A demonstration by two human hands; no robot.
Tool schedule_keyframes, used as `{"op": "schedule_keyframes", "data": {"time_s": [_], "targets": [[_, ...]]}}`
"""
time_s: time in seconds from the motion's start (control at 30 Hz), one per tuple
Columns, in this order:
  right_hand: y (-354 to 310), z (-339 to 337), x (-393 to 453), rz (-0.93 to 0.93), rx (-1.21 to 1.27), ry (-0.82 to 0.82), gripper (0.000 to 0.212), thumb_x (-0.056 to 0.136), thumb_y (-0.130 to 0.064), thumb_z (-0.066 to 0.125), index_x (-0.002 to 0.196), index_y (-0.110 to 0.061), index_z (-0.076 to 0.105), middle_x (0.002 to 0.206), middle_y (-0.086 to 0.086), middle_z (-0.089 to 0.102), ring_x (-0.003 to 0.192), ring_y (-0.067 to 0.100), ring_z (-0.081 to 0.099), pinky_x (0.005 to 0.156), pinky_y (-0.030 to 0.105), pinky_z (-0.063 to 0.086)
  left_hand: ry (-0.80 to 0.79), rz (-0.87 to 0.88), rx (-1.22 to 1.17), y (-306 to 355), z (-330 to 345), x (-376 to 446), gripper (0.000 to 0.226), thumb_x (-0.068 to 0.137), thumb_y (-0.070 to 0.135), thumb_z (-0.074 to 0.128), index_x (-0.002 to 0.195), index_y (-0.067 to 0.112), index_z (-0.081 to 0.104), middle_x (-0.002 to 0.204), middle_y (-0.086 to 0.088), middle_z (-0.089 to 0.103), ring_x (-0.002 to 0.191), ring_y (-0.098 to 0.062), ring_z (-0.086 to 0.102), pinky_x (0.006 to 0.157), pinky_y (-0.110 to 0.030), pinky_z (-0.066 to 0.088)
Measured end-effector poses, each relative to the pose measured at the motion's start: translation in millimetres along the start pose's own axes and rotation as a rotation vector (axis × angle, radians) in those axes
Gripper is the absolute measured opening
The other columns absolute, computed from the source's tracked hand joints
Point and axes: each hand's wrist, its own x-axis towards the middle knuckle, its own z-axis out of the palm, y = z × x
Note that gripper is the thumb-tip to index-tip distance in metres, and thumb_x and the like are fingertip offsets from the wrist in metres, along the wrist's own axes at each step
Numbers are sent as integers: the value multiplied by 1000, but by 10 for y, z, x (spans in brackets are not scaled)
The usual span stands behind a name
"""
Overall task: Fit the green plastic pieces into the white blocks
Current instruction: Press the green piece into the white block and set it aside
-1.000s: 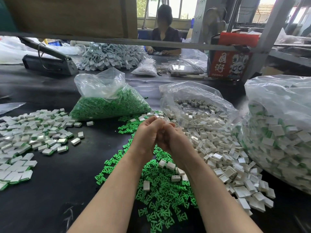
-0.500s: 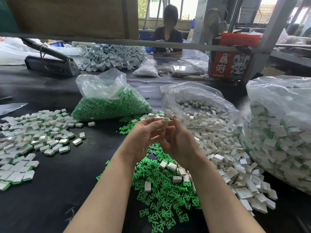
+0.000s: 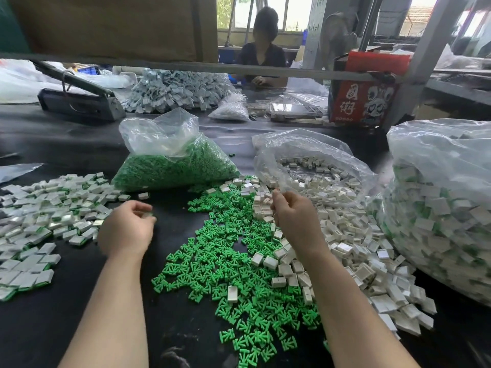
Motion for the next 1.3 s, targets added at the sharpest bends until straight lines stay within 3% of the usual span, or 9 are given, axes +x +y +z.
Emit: {"op": "schedule_keyframes", "data": {"time_s": [0.2,0.33,0.47,0.57,0.67,0.87,0.97,1.07,1.3], "targets": [[35,-96,41,-83,-375,107,9,93,-26,62,87,-19,60,74,-8,62,66,11,61,60,30,53,105,-184,270,-80,-54,33,21,85,16,64,101,29,69,110,-13,67,108,-39,55,87,-42,42],[-7,-141,8,-66,-640,24,5,90,-27,64,89,-22,65,80,-7,66,76,14,64,69,32,56,97,-126,379,10,-46,-3,26,86,19,61,110,27,68,122,-15,61,117,-39,48,97,-47,36],[-71,-149,-14,3,-833,-97,12,88,-32,66,96,-23,64,91,-5,68,85,16,63,78,36,56,72,92,73,236,-11,-43,13,86,20,65,97,26,70,98,-9,71,95,-35,60,76,-37,44],[-99,-145,-17,97,-957,-194,34,82,-47,71,101,-21,59,94,-3,66,87,17,63,81,37,56,-90,217,-145,502,48,-157,11,88,18,67,85,29,68,80,6,69,69,-11,60,56,-25,39],[-119,-127,-22,149,-1055,-242,41,79,-52,73,102,-22,58,97,-4,65,88,17,63,79,35,56,-267,294,-255,746,138,-341,13,90,18,65,84,29,69,78,12,66,68,-5,61,54,-23,44],[-128,-114,-34,107,-1057,-212,13,86,-26,63,98,-21,63,93,-4,66,78,15,61,59,25,47,-585,320,-330,986,326,-643,9,92,19,66,88,26,69,84,2,67,74,-12,62,58,-22,44],[-104,-115,-46,50,-1030,-166,12,86,-25,62,97,-20,64,93,-3,66,82,16,62,62,26,46,-699,277,-376,1027,377,-732,7,91,20,67,87,24,70,86,-1,70,75,-11,62,59,-22,45],[-86,-148,-33,-40,-753,-149,18,85,-24,68,100,-21,61,88,-7,63,82,13,62,71,29,53,-808,182,-456,1074,424,-799,6,93,25,66,92,19,69,81,4,72,65,-5,59,57,-21,45],[-110,-102,-13,-377,-411,-67,36,79,-15,75,105,-23,51,89,-10,62,66,-4,50,59,14,41,-891,118,-857,1085,393,-805,8,81,13,74,88,18,75,66,8,70,55,1,57,49,-12,42]]}}
